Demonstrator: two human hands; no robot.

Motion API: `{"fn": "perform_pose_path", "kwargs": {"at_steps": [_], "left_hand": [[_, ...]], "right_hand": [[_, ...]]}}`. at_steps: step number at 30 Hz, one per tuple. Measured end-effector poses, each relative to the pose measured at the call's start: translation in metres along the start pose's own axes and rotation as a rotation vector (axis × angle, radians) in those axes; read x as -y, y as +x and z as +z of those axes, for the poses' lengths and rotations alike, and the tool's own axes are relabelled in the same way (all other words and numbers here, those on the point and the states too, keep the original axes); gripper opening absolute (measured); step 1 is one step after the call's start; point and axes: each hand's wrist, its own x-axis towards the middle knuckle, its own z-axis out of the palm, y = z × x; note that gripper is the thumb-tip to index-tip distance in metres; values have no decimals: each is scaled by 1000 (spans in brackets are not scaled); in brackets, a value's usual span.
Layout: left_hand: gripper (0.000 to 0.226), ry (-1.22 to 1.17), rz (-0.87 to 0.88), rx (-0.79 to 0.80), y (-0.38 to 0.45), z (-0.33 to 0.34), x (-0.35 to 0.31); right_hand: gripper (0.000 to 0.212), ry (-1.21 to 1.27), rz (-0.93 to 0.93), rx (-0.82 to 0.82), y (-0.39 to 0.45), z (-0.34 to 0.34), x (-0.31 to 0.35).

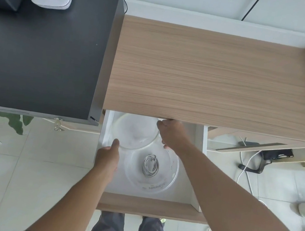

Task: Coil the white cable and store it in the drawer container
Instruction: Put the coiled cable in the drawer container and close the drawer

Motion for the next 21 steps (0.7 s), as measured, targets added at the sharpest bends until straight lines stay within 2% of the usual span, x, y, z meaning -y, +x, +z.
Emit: {"fn": "perform_pose_path", "kwargs": {"at_steps": [3, 6, 9, 17, 21], "left_hand": [[39, -15, 35, -3, 6, 8, -4], [50, -48, 69, -24, 0, 13, -1], [27, 34, 189, -18, -15, 12, 4], [36, 347, 510, 15, -70, -8, 36], [39, 427, 552, 26, -87, -6, 62]], "right_hand": [[24, 17, 9, -27, 8, 18, 0], [26, -16, -11, -131, 7, 29, -3], [17, 56, -41, -192, -5, 30, -10], [44, 133, 4, -193, -92, 0, -69], [43, 137, 84, -135, -124, -1, -106]]}}
